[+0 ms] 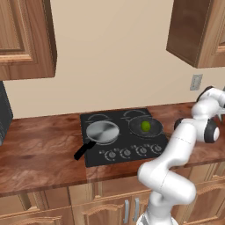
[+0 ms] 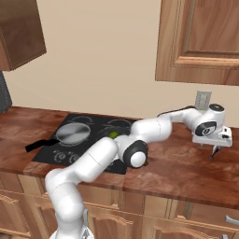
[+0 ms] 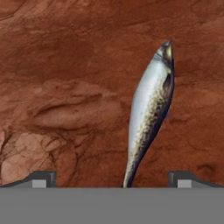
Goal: Place both pans onto different burners. Then place the lime and the fish on different pans.
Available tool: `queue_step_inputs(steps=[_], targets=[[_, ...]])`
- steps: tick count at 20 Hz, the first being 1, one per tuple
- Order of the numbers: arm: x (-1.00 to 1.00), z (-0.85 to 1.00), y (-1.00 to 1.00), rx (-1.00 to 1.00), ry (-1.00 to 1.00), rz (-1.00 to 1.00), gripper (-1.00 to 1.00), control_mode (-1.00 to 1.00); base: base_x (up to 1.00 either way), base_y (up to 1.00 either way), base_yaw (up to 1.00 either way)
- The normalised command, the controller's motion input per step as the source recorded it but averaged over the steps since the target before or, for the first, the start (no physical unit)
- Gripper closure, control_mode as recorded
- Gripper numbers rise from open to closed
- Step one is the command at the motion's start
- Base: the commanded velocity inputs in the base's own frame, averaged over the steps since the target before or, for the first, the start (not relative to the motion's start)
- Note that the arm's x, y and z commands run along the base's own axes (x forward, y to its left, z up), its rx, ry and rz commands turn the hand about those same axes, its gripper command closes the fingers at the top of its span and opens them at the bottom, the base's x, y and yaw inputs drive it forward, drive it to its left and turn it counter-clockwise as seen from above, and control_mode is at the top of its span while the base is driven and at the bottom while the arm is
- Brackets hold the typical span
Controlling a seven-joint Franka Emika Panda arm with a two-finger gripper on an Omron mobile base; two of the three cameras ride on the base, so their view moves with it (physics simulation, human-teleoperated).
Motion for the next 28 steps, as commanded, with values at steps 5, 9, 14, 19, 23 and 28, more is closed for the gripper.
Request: queue_step_inputs(steps=[5,9,14,19,23,28], targets=[[0.10,-0.07,-0.11,0.00,0.00,0.00,-1.00,-1.00,0.00,0.00,0.00],[0.10,-0.04,-0.12,0.00,0.00,0.00,-1.00,-1.00,0.00,0.00,0.00],[0.08,-0.03,-0.14,0.00,0.00,0.00,-1.00,-1.00,0.00,0.00,0.00],[0.07,-0.07,-0.14,0.00,0.00,0.00,-1.00,-1.00,0.00,0.00,0.00],[0.06,-0.07,-0.09,0.00,0.00,0.00,-1.00,-1.00,0.00,0.00,0.00],[0.09,-0.04,-0.09,0.00,0.00,0.00,-1.00,-1.00,0.00,0.00,0.00]])
